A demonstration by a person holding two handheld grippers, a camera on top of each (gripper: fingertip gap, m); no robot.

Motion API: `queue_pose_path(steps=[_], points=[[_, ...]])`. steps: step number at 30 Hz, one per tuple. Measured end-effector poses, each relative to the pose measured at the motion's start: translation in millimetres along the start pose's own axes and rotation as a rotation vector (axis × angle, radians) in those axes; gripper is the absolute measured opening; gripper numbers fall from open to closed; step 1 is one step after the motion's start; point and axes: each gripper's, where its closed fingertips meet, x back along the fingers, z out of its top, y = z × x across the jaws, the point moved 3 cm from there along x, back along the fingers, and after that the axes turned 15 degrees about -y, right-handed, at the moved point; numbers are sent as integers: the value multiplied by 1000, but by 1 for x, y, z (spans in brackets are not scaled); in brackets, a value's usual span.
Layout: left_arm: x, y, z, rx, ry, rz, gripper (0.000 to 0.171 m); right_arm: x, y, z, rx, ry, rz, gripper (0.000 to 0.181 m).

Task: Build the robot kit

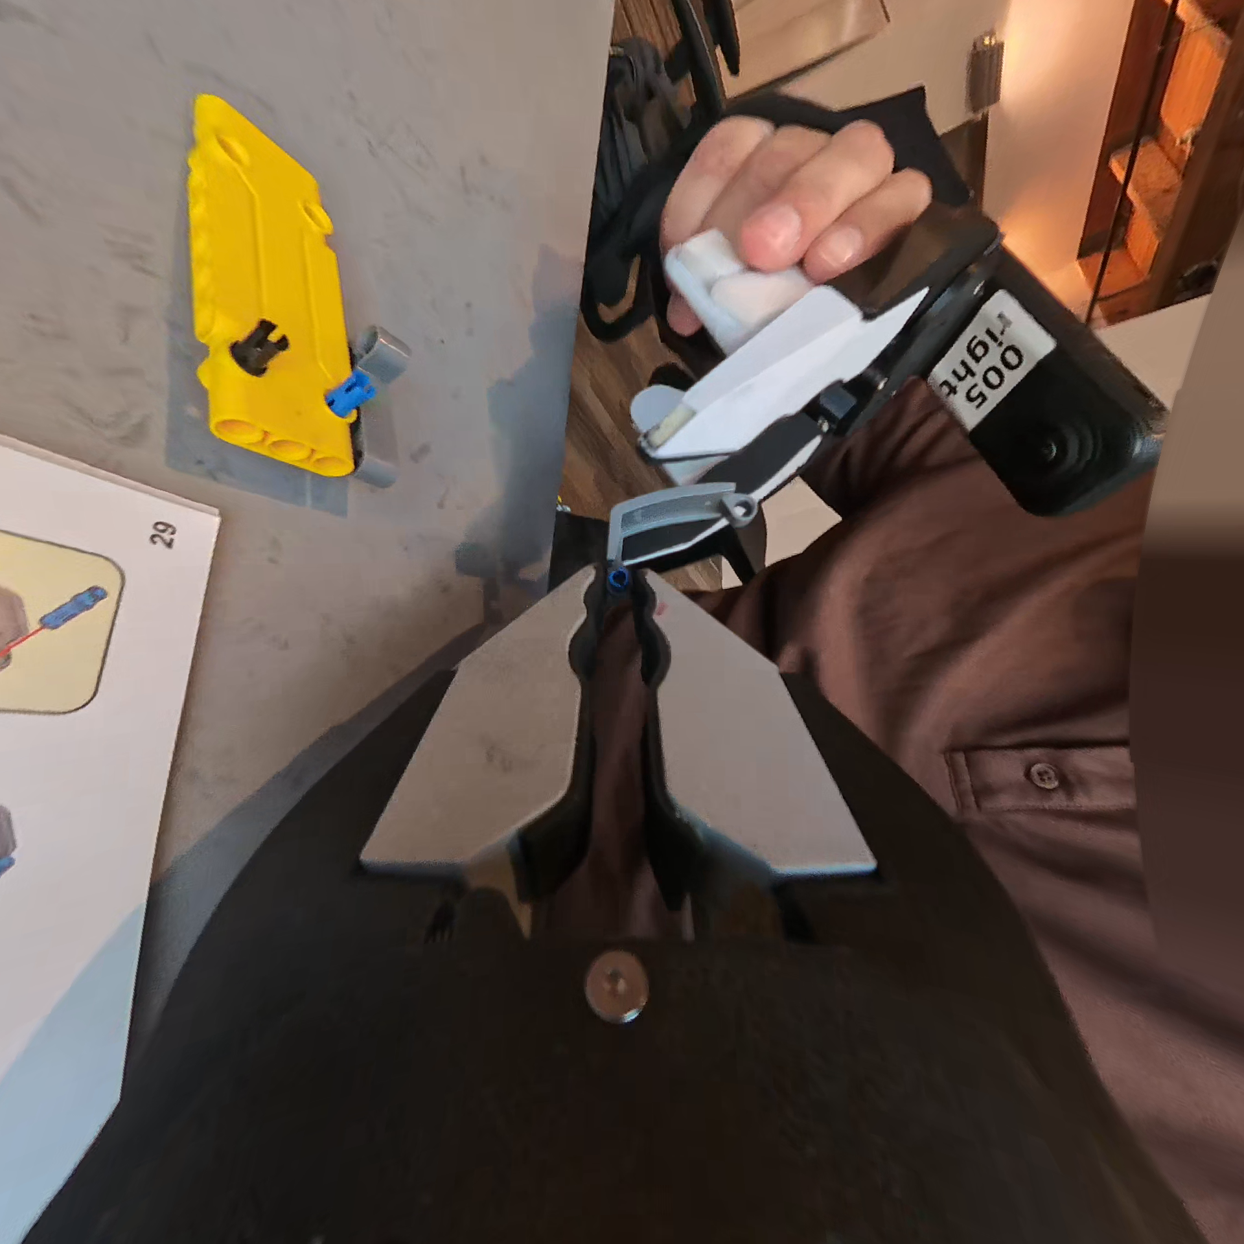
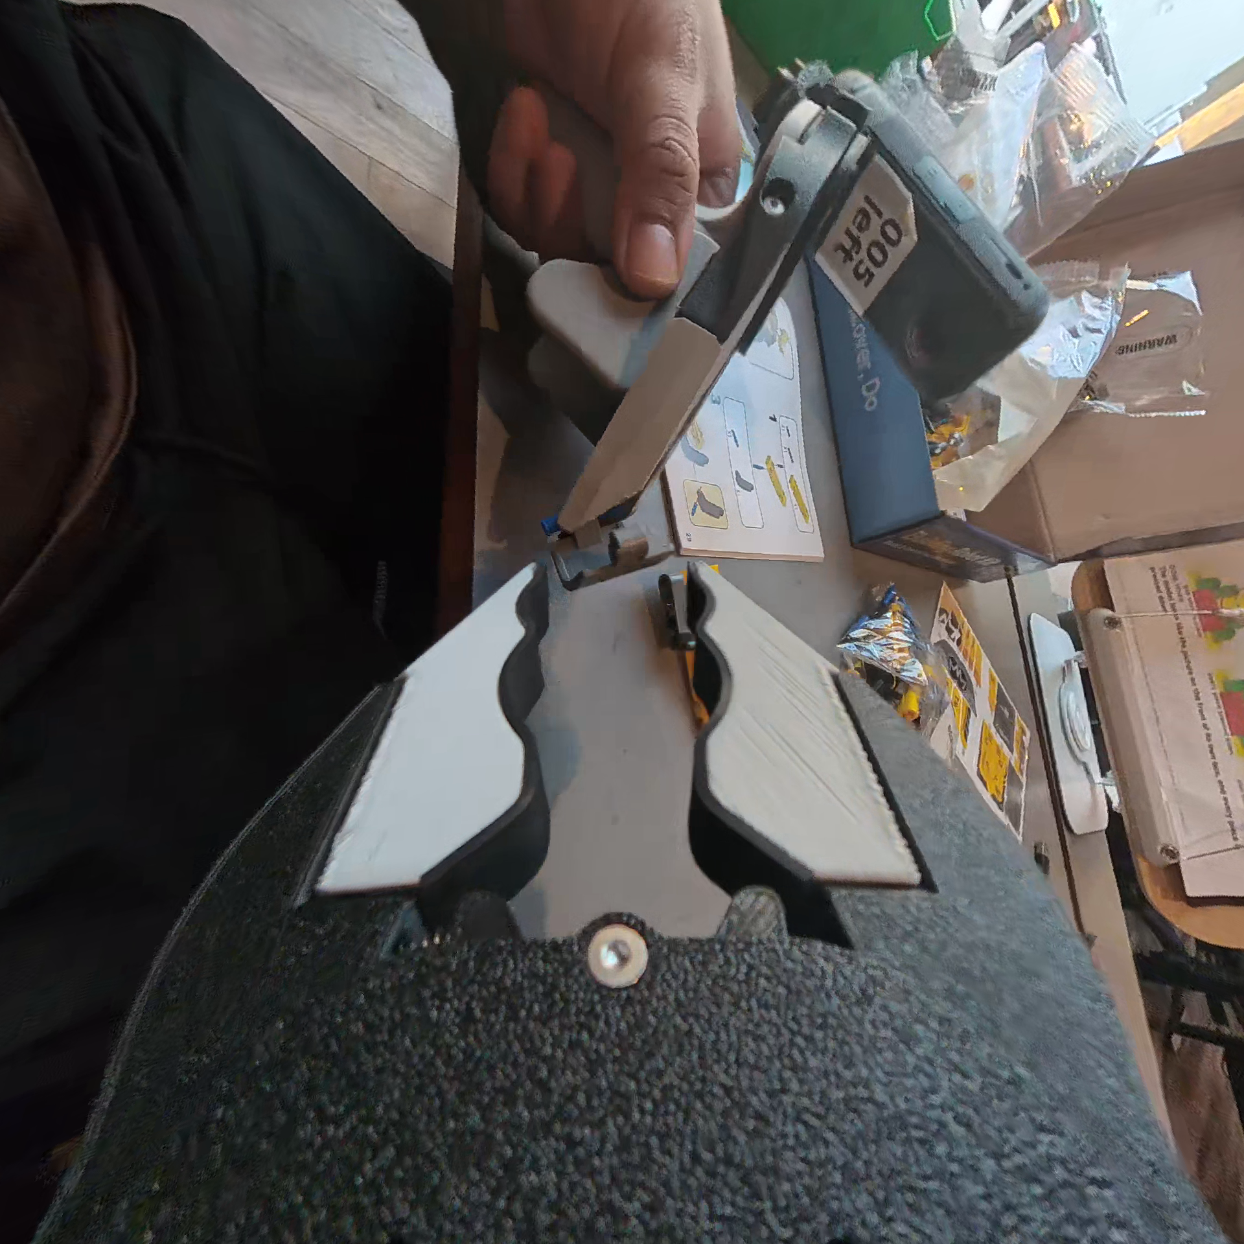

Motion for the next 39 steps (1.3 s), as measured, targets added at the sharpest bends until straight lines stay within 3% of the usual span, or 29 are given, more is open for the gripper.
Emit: queue_pose_path(steps=[3, 7, 15, 18, 21, 24, 26, 30, 34, 36, 37, 39], points=[[-6, 1, -1, -1, -46, -13, 5, 2, -9, 1, 34, 10, 93, 39], [-12, 2, -4, -19, -89, 8, 5, 4, -15, 3, 37, 24, 133, 29], [-16, 5, -11, -29, -124, -1, 5, 3, -23, 7, 33, 36, 184, 27], [-10, 6, -7, -31, -71, 0, 5, 3, -18, 7, -12, 36, 166, 27], [10, 2, 0, -53, 14, 168, 16, 3, -6, 1, -100, 33, 157, 27], [41, -11, 11, -155, 81, 571, 41, 2, 10, -15, -204, 39, 158, 27], [53, -14, 21, -262, 107, 755, 43, -2, 20, -26, -282, 48, 188, 27], [41, -32, 34, -336, -23, 866, 59, -11, 32, -40, -372, 68, 265, 27], [31, -52, 40, -395, -144, 962, 59, -18, 31, -48, -342, 52, 335, 27], [29, -53, 43, -442, -187, 972, 50, -21, 31, -52, -328, 51, 363, 27], [28, -52, 44, -463, -208, 957, 38, -22, 31, -53, -325, 55, 382, 27], [28, -52, 44, -495, -242, 938, 34, -24, 32, -54, -319, 73, 402, 27]])
